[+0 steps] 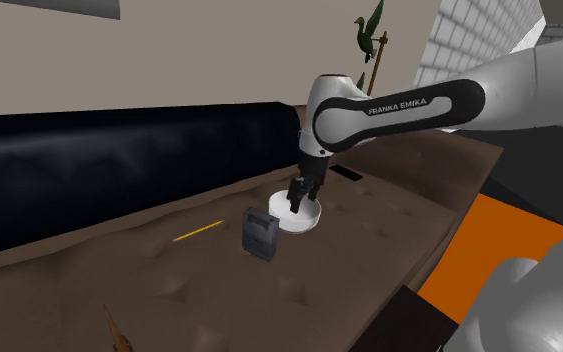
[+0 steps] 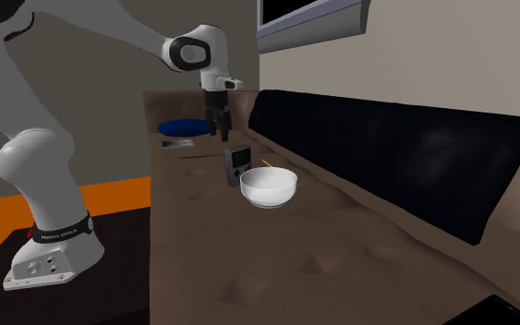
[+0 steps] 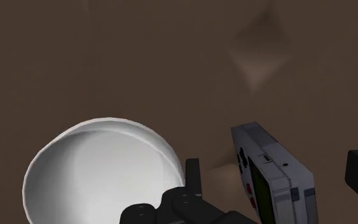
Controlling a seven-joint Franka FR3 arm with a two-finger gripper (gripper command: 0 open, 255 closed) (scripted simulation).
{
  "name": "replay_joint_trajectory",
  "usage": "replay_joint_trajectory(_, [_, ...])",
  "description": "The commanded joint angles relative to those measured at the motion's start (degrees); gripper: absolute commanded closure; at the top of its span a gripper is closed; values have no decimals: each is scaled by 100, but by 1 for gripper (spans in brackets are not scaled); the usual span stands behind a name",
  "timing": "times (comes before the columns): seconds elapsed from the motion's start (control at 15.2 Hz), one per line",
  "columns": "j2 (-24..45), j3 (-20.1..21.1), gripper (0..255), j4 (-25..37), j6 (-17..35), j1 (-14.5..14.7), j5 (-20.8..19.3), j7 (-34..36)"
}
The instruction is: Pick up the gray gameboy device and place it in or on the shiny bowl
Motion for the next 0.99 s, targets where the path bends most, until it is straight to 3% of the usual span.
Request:
replay_joint_trajectory(0.0, [423,110,0,234,201,70,-81,5])
replay_joint_trajectory(0.4, [1646,357,0,1010,645,253,-456,39])
replay_joint_trajectory(0.92, [1923,351,0,729,1199,258,-512,78])
